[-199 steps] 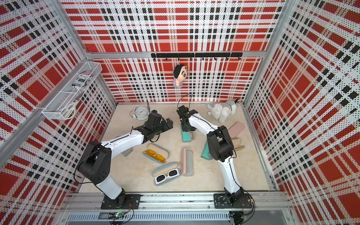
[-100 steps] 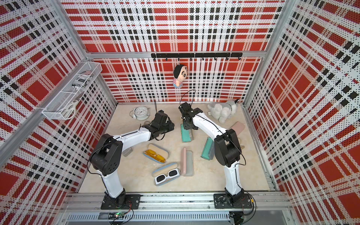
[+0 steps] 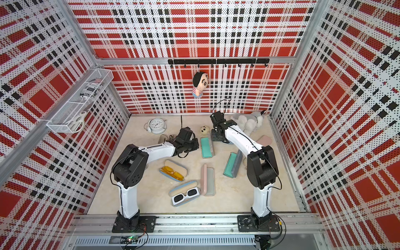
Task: Close the glasses case
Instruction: Place the glasses case at the center of the board, then close the glasses case at the center of the board.
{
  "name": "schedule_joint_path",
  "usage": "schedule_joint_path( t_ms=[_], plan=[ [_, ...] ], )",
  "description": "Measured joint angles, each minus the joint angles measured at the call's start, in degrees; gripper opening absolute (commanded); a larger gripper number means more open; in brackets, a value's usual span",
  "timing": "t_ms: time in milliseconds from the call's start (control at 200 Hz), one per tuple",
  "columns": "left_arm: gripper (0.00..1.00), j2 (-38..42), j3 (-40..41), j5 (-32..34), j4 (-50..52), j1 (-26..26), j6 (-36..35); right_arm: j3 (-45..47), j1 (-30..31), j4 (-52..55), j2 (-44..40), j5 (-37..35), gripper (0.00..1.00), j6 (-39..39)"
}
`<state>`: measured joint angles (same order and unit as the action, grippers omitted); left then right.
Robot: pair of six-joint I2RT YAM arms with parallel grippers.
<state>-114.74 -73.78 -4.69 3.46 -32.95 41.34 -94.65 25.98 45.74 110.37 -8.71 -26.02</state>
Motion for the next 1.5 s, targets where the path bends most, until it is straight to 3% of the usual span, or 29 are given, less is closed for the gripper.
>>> schedule_joint_path(
  t_ms=[772,1498],
  plan=[
    [0.00,-7.3,-3.5,-2.8,0.1,-0.6,0.2,-0.2,0.1,-2.7,6.6,7.6,0.00,0.0],
    [0.00,-7.6,-4.2,-2.4,0.5,-1.3,0.3,-1.3,3.5,-4.2,9.3,7.6,0.00,-1.0]
  ],
)
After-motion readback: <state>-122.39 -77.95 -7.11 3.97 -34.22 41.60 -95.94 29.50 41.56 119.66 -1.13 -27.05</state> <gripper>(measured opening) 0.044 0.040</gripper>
